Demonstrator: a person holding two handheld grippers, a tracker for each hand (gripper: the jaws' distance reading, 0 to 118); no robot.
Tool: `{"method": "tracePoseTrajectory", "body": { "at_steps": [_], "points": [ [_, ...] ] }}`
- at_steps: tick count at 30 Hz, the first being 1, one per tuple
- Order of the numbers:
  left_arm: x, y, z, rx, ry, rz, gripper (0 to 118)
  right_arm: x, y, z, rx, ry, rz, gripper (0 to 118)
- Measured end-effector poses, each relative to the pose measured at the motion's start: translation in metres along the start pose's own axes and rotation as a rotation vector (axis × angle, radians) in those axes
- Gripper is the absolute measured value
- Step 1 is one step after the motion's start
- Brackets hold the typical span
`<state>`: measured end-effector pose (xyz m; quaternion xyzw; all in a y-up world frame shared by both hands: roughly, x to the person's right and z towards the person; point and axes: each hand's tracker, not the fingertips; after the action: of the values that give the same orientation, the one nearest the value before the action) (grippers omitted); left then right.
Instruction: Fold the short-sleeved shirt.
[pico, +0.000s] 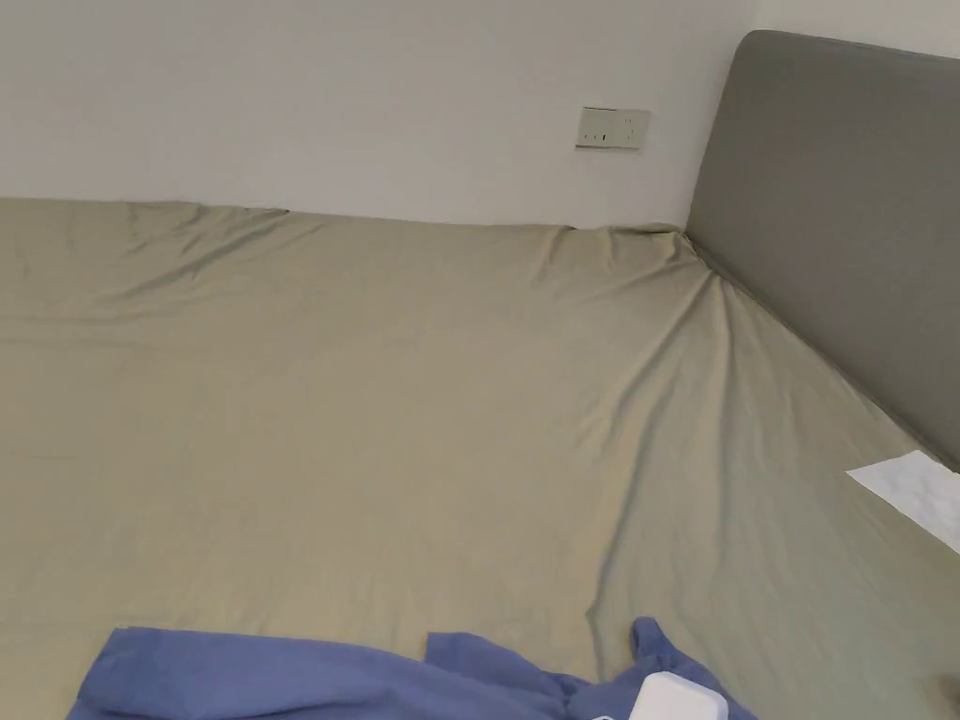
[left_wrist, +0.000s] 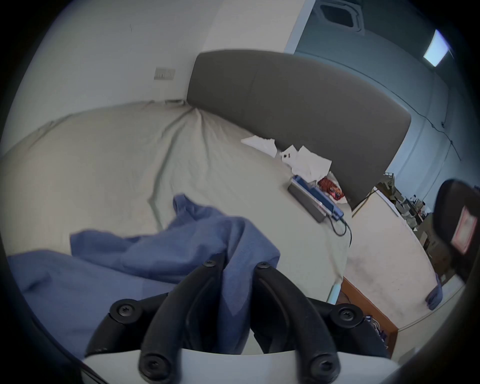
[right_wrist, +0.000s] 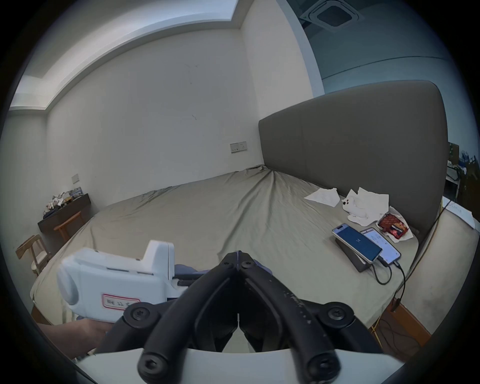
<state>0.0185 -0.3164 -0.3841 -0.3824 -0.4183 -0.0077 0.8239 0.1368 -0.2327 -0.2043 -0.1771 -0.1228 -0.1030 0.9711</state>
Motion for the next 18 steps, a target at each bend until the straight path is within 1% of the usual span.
{"method": "tracePoseTrajectory", "body": {
  "at_steps": [2,3,4,5,6,7,9,11,12,13,14,15,16,17,18],
  "points": [
    [-0.008,-0.007,-0.009,-0.046,-0.002,0.029,19,0.006,-0.003,-0.001,-0.013,-0.005,-0.023,0],
    [-0.012,-0.009,-0.012,-0.071,-0.017,0.046,28,0.008,-0.003,-0.002,-0.018,-0.007,-0.03,0],
    [-0.016,-0.012,-0.015,-0.1,-0.027,0.073,55,0.009,-0.004,-0.003,-0.021,-0.007,-0.033,0],
    [-0.02,-0.016,-0.015,-0.118,-0.026,0.094,79,0.009,-0.004,-0.005,-0.024,-0.008,-0.037,0],
    [-0.022,-0.02,-0.01,-0.115,-0.023,0.101,95,0.009,-0.005,-0.005,-0.027,-0.008,-0.038,0],
    [-0.024,-0.024,-0.002,-0.108,-0.029,0.106,103,0.008,-0.005,-0.006,-0.029,-0.003,-0.037,0],
    [-0.024,-0.029,0.037,-0.025,-0.037,0.092,102,0.005,-0.005,-0.01,-0.03,0.008,-0.032,0],
    [-0.029,-0.037,0.077,0.045,-0.006,0.083,101,-0.001,-0.005,-0.013,-0.031,0.027,-0.025,0],
    [-0.036,-0.038,0.093,0.068,0.008,0.078,98,-0.004,-0.005,-0.015,-0.031,0.04,-0.023,0],
    [-0.041,-0.043,0.115,0.103,0.029,0.073,80,-0.009,-0.005,-0.017,-0.03,0.055,-0.021,0],
    [-0.046,-0.048,0.135,0.145,0.059,0.077,60,-0.013,-0.006,-0.018,-0.028,0.07,-0.018,0],
    [-0.051,-0.054,0.154,0.191,0.103,0.09,36,-0.018,-0.006,-0.019,-0.025,0.085,-0.015,0],
    [-0.057,-0.059,0.171,0.222,0.162,0.114,17,-0.023,-0.007,-0.02,-0.024,0.102,-0.01,0],
    [-0.062,-0.063,0.182,0.232,0.238,0.138,14,-0.027,-0.008,-0.021,-0.027,0.117,-0.005,0],
    [-0.069,-0.068,0.194,0.247,0.319,0.153,13,-0.033,-0.009,-0.022,-0.033,0.134,0.002,0]
  ]
}}
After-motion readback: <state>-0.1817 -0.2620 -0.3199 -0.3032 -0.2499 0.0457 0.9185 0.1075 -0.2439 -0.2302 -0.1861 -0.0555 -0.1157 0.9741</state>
